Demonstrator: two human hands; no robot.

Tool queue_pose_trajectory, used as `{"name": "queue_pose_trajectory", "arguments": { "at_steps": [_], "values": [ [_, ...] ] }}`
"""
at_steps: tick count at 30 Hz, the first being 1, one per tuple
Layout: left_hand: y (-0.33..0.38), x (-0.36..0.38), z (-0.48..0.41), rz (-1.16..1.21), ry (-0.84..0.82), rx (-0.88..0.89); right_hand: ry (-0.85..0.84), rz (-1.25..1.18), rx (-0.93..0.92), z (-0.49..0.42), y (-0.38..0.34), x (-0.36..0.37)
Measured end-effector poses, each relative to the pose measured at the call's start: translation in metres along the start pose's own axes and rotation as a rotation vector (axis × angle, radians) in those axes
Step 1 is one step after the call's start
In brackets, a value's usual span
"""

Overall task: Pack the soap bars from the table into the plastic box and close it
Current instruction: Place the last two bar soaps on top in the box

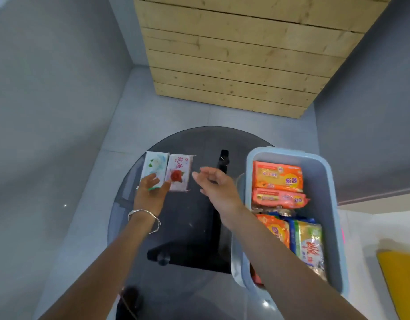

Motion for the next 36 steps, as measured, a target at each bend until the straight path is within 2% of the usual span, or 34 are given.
{"name": "queue_pose_trajectory", "arguments": {
  "at_steps": [5,10,15,19,27,31,36],
  "values": [
    [-0.023,-0.031,-0.040,-0.071,-0.039,0.007,0.082,0.010,0.208,-0.041,0.043,0.043],
    [-0.044,-0.038,-0.080,-0.084,-0.082,-0.052,0.139,0.035,0.262,-0.076,0.066,0.062],
    [-0.053,-0.023,-0.098,-0.185,-0.268,-0.012,0.120,0.109,0.174,-0.089,0.067,0.085],
    [-0.055,-0.021,-0.096,-0.137,-0.199,0.026,0.235,0.054,0.150,-0.089,0.072,0.095],
    [-0.054,-0.044,-0.085,0.162,-0.208,-0.028,0.169,-0.187,0.143,-0.065,0.072,0.096],
    [-0.027,-0.049,-0.062,0.319,-0.245,0.015,0.145,-0.265,-0.007,-0.041,0.046,0.080],
    [0.033,-0.033,-0.023,0.351,-0.332,0.167,0.132,-0.294,-0.192,-0.003,-0.002,0.028]
  ]
}}
Point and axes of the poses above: each hand's wrist, its own z-axis away from the middle knuckle, its own x-axis out of the palm, y = z × x, the point moved 5 cm from there along -z, towards the middle knuckle, and after that the axes turned 8 degrees about z, right-handed, at the moved point
